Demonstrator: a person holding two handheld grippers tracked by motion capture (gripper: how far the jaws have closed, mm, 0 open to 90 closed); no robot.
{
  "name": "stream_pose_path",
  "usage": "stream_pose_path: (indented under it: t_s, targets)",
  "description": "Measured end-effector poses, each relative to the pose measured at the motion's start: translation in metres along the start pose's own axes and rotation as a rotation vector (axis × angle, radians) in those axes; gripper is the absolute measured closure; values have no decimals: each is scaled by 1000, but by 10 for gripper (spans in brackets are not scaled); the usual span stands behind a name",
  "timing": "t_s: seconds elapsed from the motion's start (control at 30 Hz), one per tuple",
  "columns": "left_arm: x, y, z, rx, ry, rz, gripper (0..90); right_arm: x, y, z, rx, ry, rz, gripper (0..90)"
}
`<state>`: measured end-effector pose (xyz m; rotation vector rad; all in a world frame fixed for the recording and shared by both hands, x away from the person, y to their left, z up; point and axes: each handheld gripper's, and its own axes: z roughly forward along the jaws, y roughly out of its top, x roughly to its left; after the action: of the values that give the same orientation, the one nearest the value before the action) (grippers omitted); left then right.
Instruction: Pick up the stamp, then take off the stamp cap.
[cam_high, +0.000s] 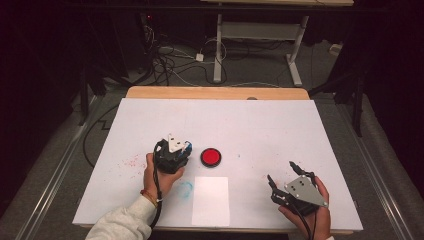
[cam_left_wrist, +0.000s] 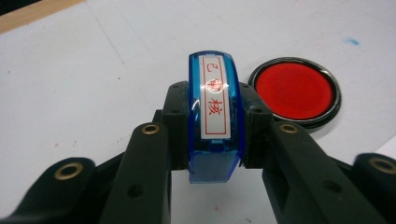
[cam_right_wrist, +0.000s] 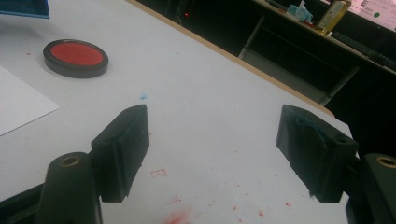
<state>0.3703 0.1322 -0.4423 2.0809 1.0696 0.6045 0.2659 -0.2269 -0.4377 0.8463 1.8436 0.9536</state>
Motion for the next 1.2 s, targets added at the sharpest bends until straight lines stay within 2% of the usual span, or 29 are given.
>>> stream_pose_path:
  t_s: [0.57, 0.7, 0.8, 0.97, 1.03, 1.2]
  targets:
    - [11, 11, -30, -92, -59, 29, 682, 1, -2, 3, 7, 19, 6, 254]
    - [11, 13, -36, -111, -74, 43, 682, 0, -2, 3, 1, 37, 12, 248]
    - [11, 15, -39, -126, -90, 42, 682, -1, -2, 4, -13, 84, 42, 241]
    - [12, 15, -46, -143, -109, 51, 682, -2, -2, 7, -21, 101, 64, 239]
    - [12, 16, -48, -150, -112, 57, 682, -1, -1, 9, -22, 115, 80, 265]
    - [9, 18, -52, -163, -129, 62, 682, 3, 3, 14, -28, 122, 81, 270]
